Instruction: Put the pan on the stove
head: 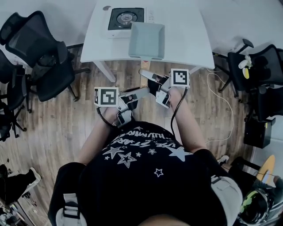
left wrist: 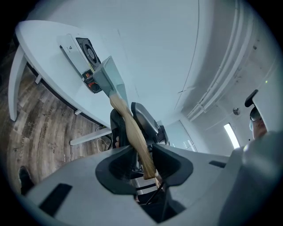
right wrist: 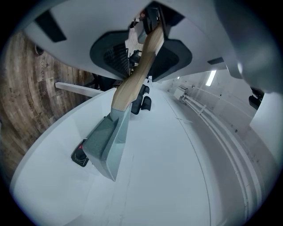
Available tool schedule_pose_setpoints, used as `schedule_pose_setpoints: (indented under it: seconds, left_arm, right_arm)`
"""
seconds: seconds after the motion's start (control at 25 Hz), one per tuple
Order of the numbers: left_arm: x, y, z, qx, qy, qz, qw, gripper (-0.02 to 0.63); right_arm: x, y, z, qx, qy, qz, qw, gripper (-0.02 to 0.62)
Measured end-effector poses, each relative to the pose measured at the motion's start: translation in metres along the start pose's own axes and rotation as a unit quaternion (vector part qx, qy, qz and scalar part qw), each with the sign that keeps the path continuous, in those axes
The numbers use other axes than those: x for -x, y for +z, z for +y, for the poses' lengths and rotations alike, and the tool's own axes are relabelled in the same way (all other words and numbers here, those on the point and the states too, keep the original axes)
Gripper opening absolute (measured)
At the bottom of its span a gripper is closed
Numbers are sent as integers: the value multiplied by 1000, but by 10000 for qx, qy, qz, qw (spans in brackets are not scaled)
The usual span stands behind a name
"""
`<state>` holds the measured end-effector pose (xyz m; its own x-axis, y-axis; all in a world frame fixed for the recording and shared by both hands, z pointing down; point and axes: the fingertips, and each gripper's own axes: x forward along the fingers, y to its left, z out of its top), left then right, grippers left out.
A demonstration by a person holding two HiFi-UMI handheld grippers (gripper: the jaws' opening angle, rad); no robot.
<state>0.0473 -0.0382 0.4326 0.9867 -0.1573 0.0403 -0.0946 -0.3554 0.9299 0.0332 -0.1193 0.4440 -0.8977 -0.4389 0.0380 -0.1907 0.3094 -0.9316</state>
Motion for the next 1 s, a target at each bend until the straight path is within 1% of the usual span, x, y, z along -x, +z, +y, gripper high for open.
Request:
schedule_pose_setpoints:
  seconds: [0.2,0.36,0.6,0.76,0.88,1.0]
  left_arm:
    - [9,26,8,2,-103,115,9999,132]
    - [17,47,13,-2,-189,171,9997,132]
    - [55,84,35,-10,-281,259,9993,132]
    - [60,86,36,2,-334,311,9990,132]
    - [58,85,35,66,-343,307,9989,132]
    - [62,86,38,116,-337,289,9989,132]
  right_arm:
    - [-21,18,-3,-51,-107,-111,9999,158]
    - [-39,33,-4,76,-131,-159,9998,160]
    - [-93,44,-11,-21,-221,-299,9993,160]
    - [-98,45,-11,157,-240,-318,9991,160]
    - [-94,44,-14,20,-350,-327,9989,160]
    - [-98,42,-17,-3,-400,-280,9988,161]
